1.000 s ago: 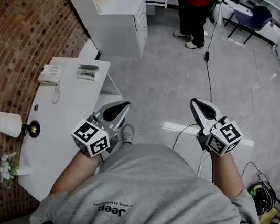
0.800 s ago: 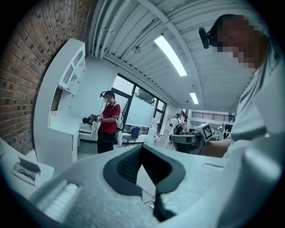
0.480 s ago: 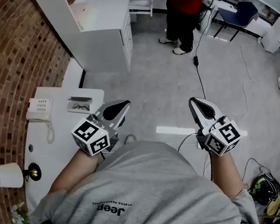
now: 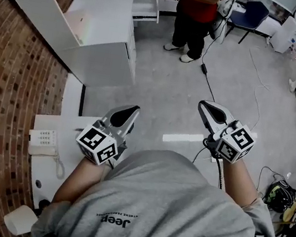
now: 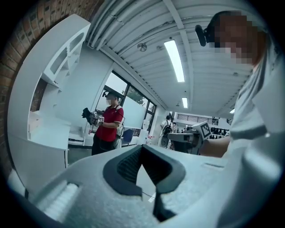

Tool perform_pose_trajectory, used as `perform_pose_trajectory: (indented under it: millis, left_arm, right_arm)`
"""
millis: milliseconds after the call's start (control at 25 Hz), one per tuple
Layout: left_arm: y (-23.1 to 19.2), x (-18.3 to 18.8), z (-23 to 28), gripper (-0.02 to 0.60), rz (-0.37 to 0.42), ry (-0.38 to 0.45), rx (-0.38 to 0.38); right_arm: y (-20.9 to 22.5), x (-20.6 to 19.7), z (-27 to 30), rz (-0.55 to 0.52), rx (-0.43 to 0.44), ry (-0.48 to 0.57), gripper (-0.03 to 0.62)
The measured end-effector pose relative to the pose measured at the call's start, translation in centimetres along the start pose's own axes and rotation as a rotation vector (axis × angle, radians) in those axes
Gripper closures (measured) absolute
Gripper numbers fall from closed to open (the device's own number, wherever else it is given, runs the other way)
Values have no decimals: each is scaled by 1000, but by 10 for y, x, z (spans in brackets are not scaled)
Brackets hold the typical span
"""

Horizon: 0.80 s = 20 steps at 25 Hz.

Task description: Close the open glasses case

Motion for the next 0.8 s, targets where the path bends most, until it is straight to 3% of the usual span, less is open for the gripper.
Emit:
perform_pose_trajectory:
  millis: [400, 800]
  left_arm:
    - [-8, 9, 47, 584, -64, 17, 88]
    - [-10, 23, 63, 584, -65, 42, 137]
  right_arm:
    - [57, 6, 17, -40, 112, -52, 585]
    - [82, 12, 22, -57, 162, -52, 585]
Point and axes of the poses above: the fingertips, and each gripper's own axes: z forward along the fingers, y to its right, x out of its top, the point moved 2 cm from there along -z, backward along the fingers, and after that the axes turned 15 degrees about -y, right-handed, at the moved point
